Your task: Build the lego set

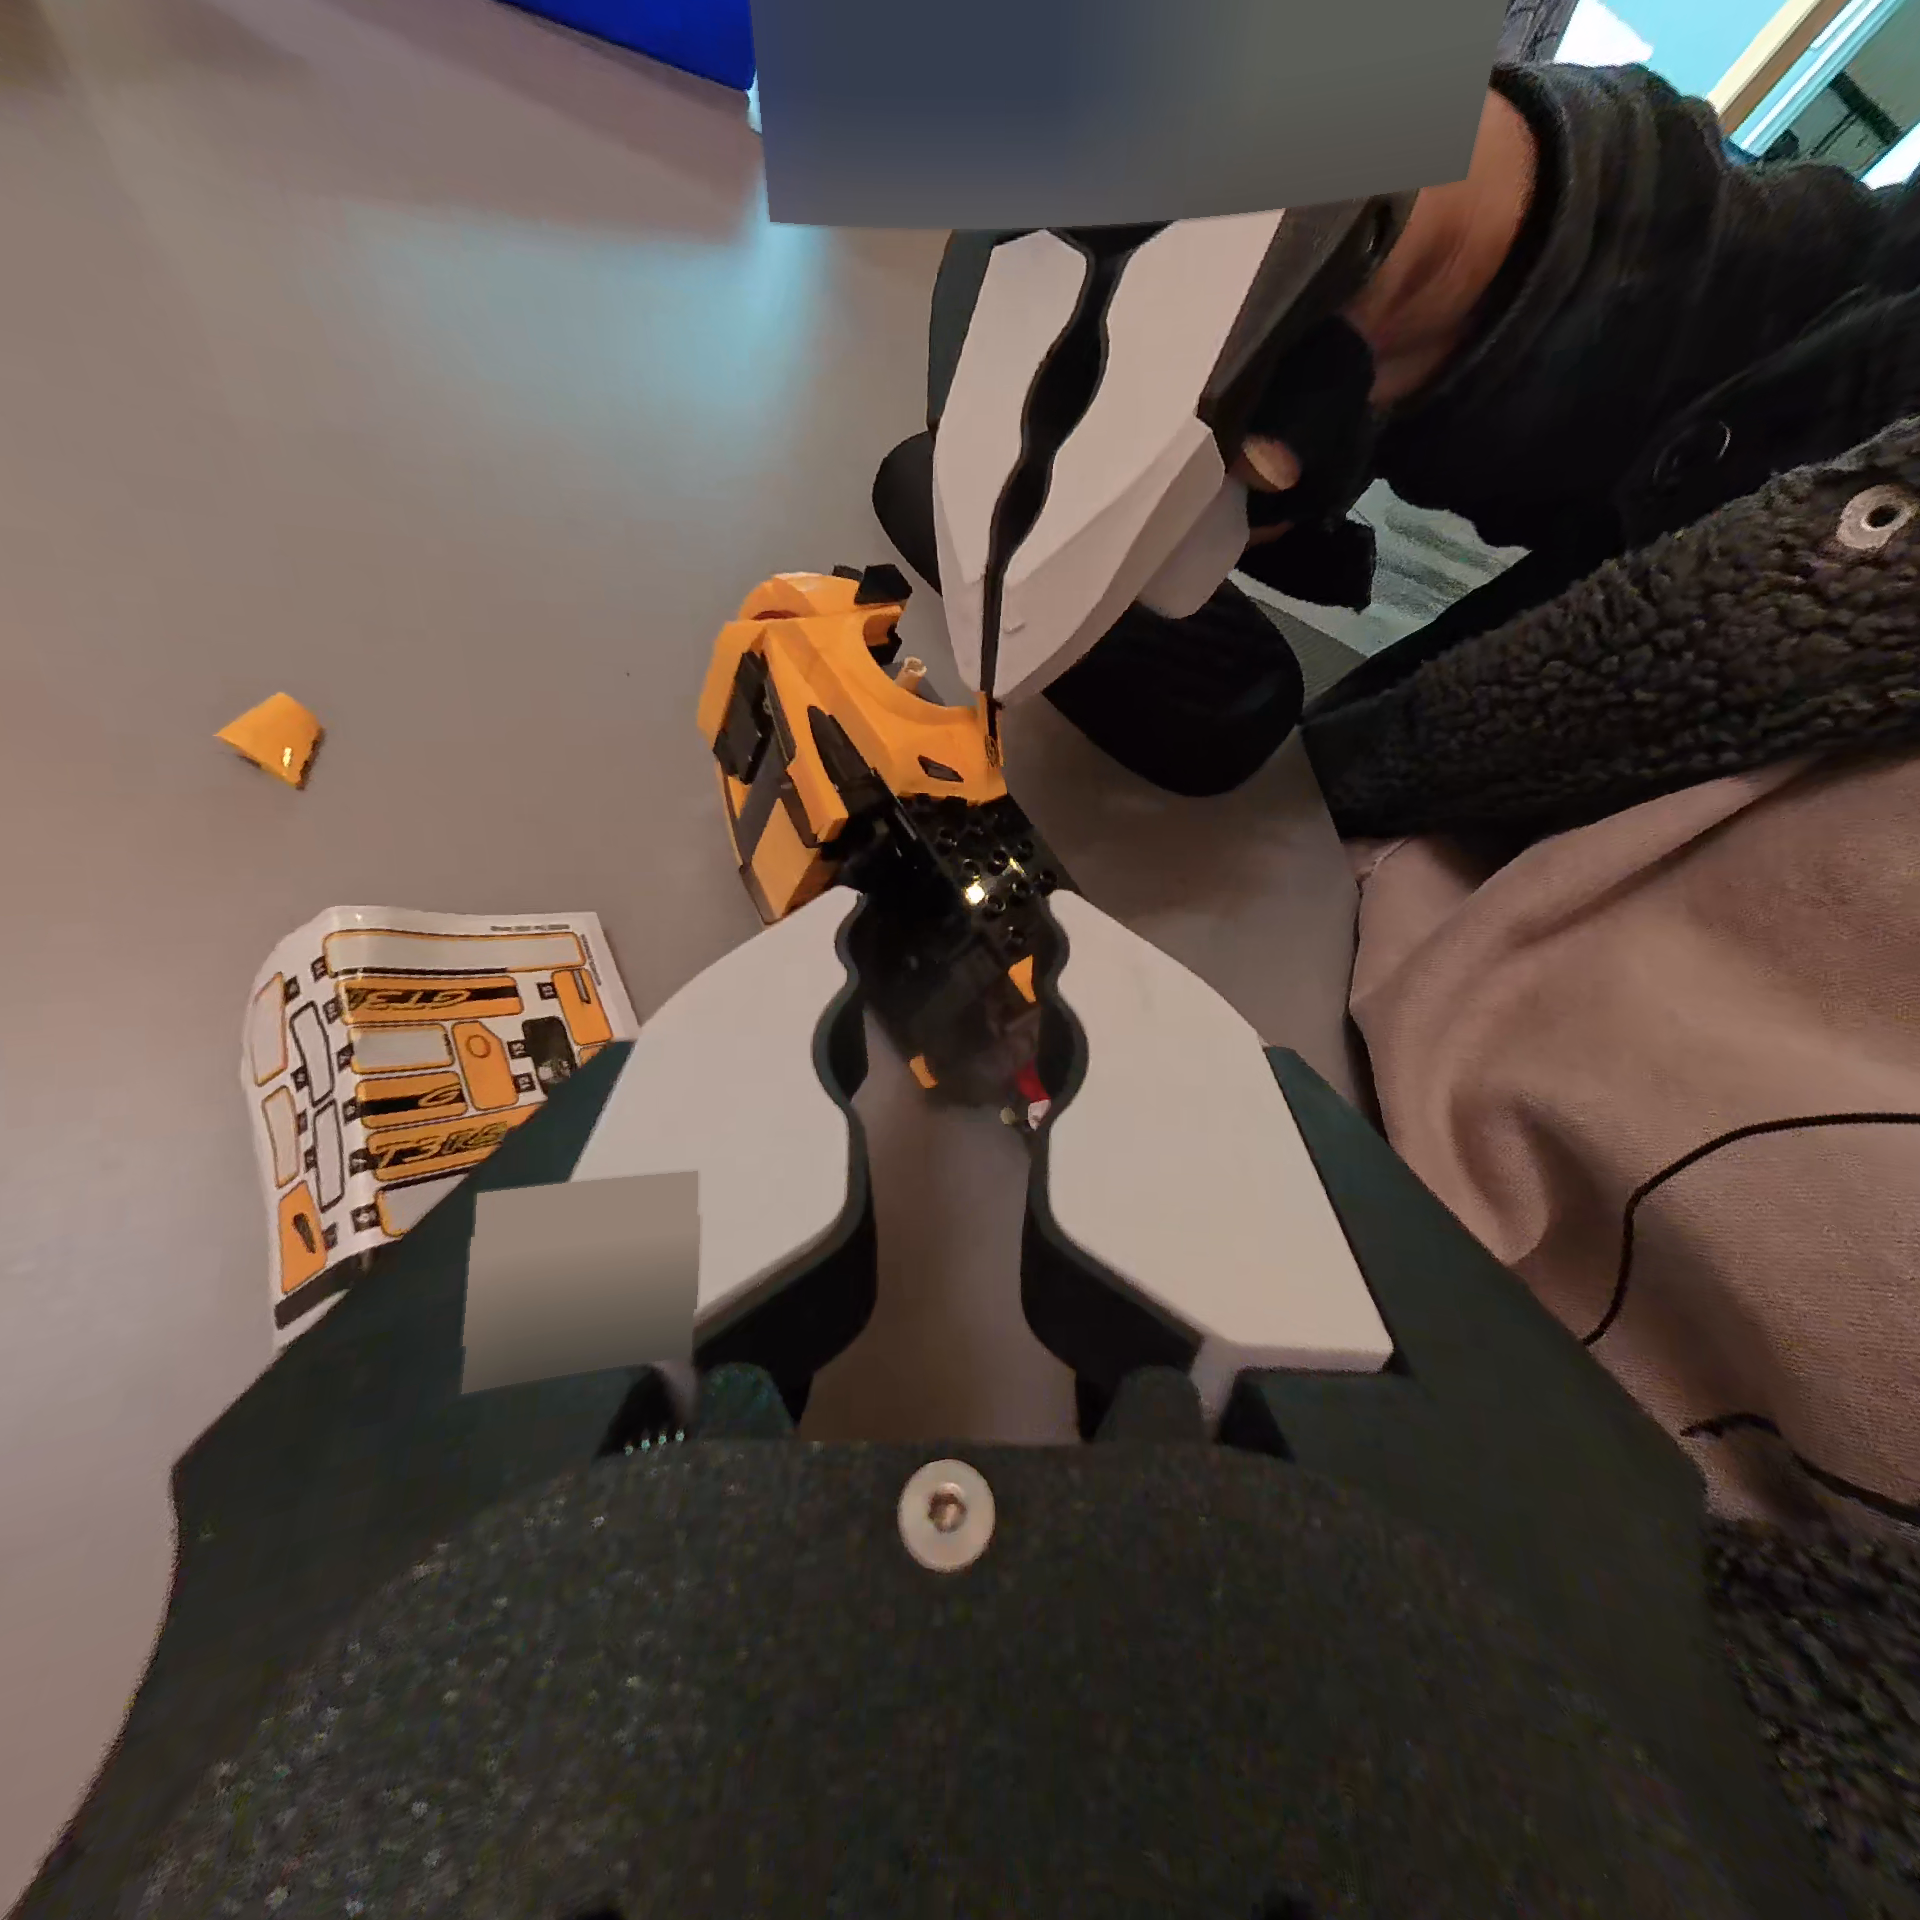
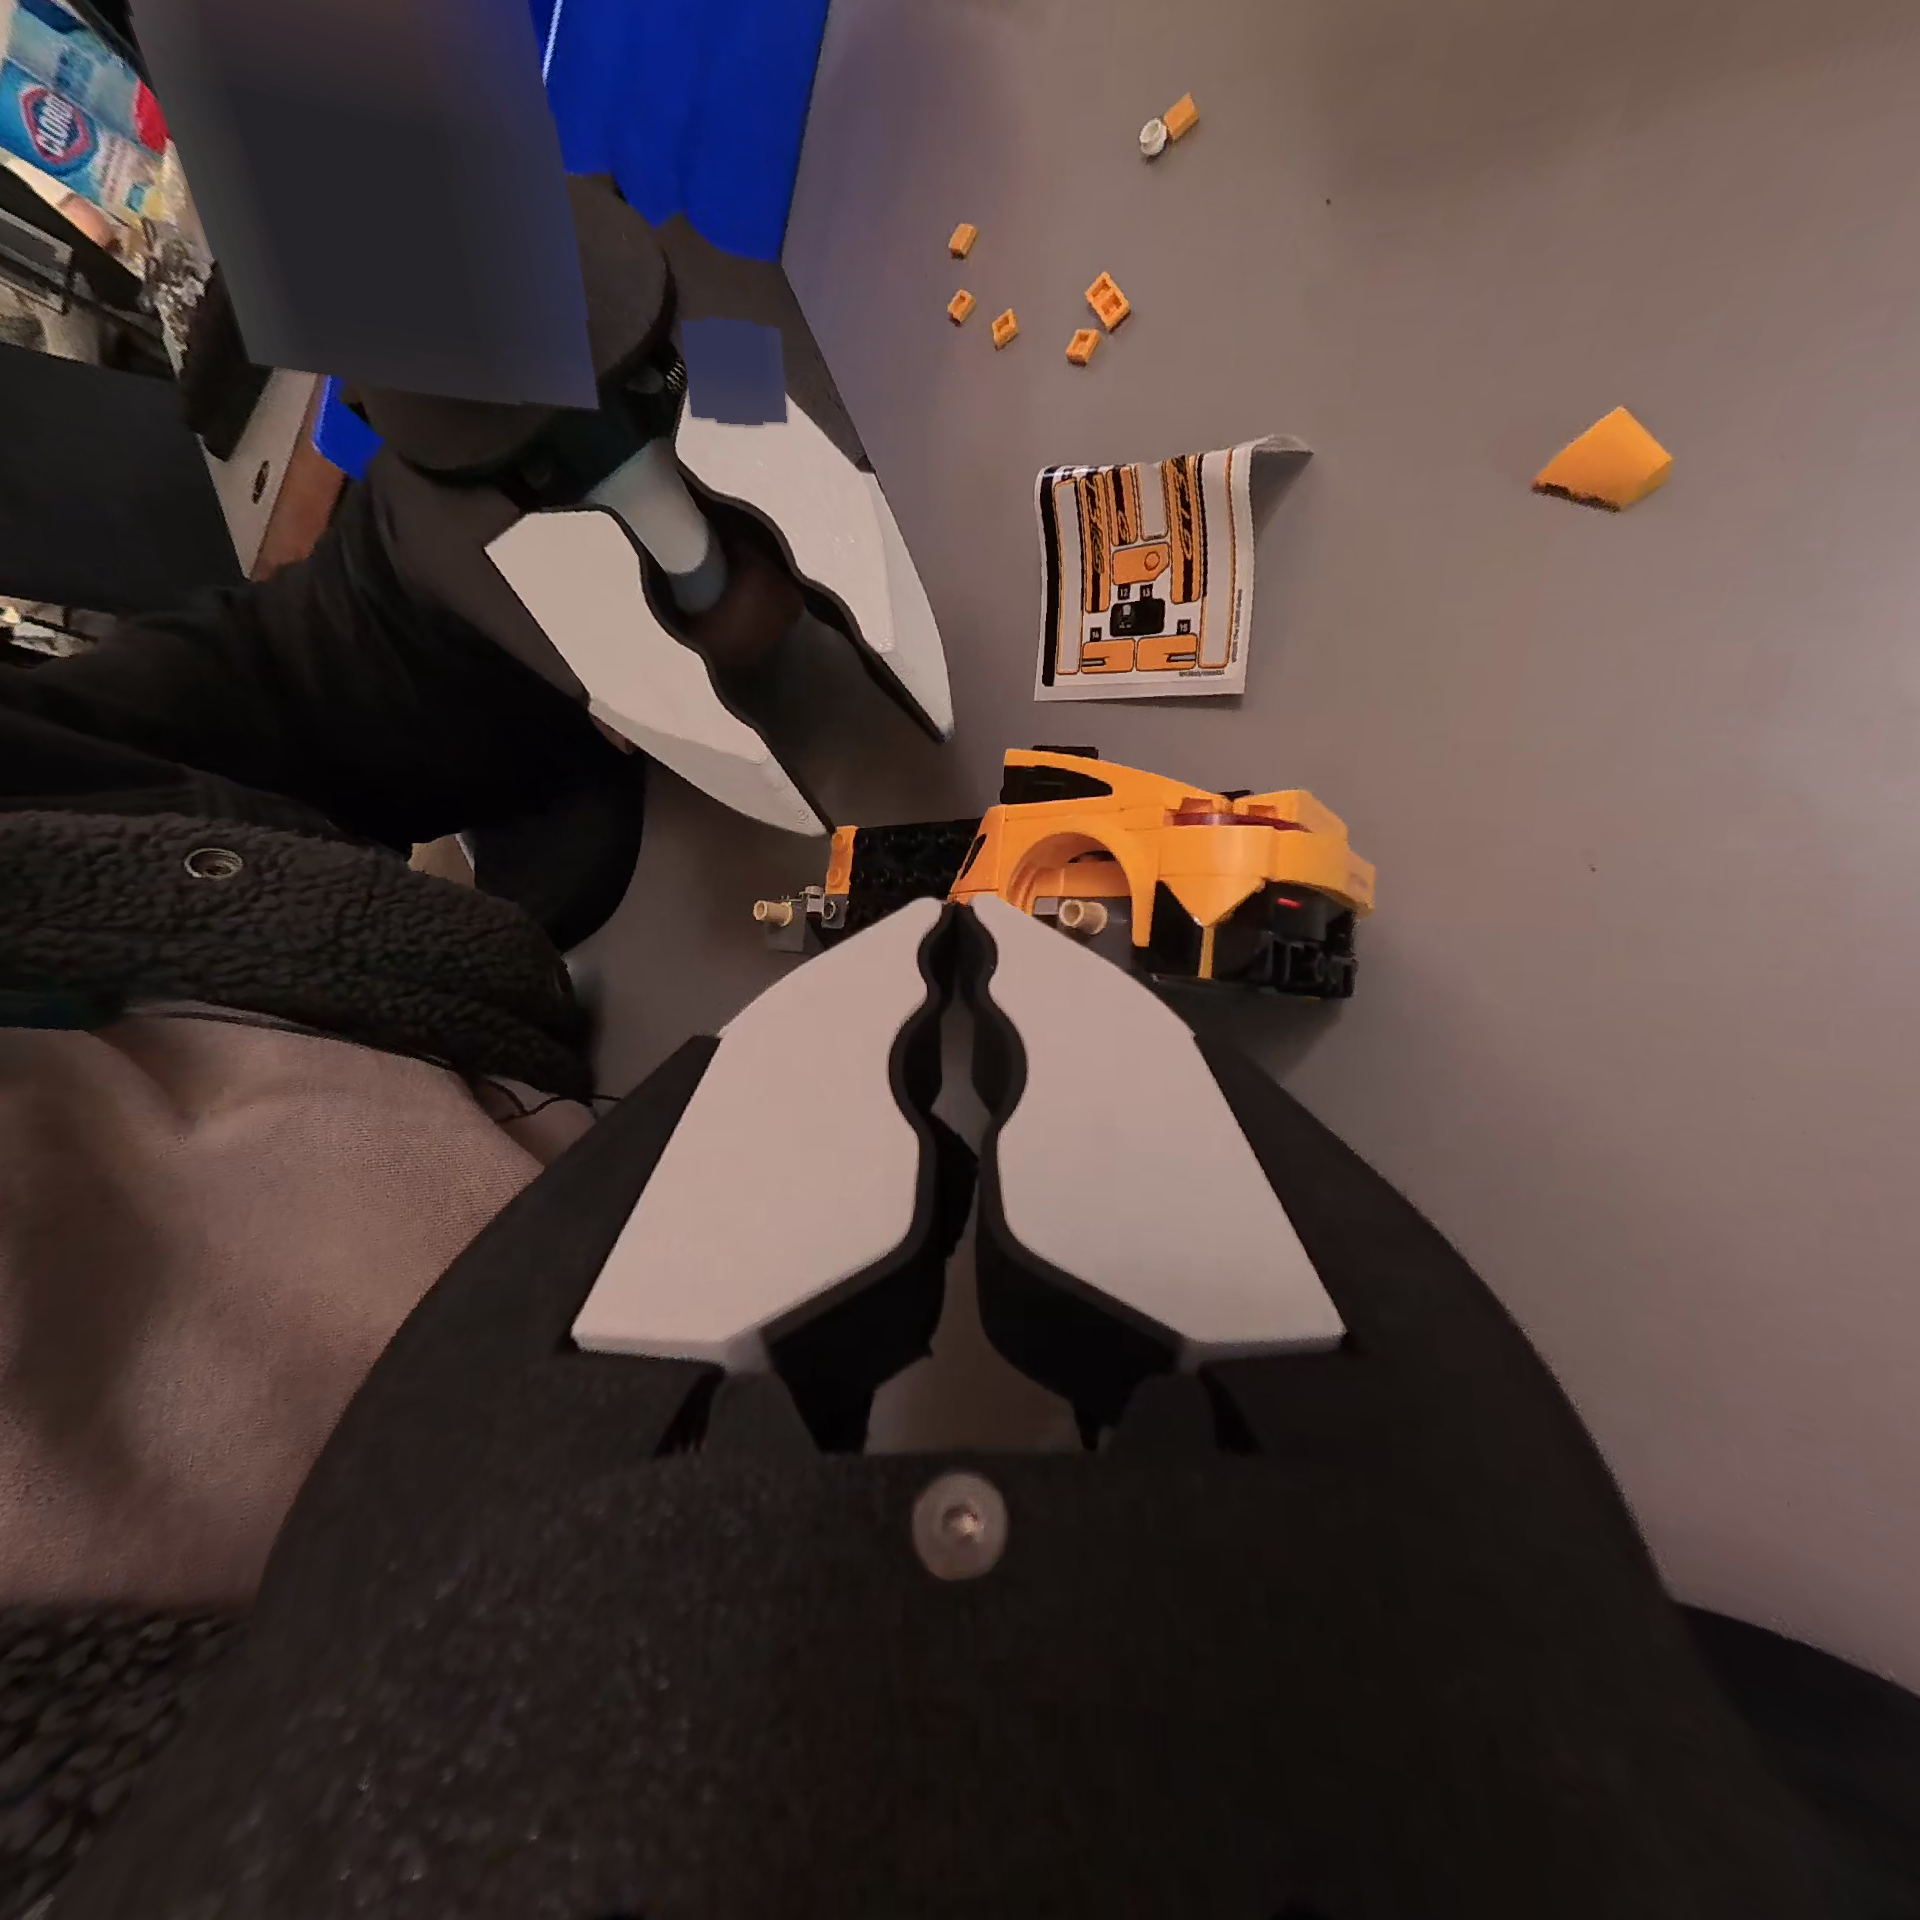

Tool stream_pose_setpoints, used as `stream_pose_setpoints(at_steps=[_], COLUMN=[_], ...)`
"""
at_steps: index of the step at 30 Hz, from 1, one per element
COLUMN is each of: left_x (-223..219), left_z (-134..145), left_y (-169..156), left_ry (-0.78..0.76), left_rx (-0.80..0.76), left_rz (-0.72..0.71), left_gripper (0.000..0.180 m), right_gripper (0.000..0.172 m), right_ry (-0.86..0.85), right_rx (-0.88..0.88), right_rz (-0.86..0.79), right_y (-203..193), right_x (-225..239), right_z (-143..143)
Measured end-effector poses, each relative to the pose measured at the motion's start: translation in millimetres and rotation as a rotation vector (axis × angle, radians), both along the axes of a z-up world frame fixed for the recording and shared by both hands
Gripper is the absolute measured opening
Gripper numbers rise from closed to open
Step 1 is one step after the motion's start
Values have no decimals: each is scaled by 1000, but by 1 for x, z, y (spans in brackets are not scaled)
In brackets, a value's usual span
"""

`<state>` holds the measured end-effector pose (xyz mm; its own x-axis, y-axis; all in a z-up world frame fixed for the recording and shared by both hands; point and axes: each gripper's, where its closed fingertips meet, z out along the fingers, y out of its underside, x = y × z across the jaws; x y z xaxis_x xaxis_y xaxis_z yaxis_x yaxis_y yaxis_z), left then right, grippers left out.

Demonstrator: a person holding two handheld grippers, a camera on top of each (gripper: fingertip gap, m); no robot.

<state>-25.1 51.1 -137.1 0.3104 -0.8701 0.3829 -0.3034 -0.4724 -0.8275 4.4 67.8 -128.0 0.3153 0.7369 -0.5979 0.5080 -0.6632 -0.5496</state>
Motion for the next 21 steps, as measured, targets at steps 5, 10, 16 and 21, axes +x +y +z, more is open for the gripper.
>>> stream_pose_setpoints(at_steps=[5,10,16,21], left_x=[1,1,0,0], left_z=[-5,-6,-9,-9], left_y=[-2,-2,-3,-2], left_ry=[10,9,18,18], left_rx=[-3,-10,-8,-9], left_rz=[-7,-13,-19,-20], left_gripper=[28,28,28,28], right_gripper=[0,0,0,0], right_ry=[0,-6,-23,-25], right_rx=[-32,-38,-24,-23], right_rz=[0,3,14,18], right_y=[-1,-1,-1,-1], right_x=[-1,-2,-3,-4], right_z=[-1,-3,-4,-4])
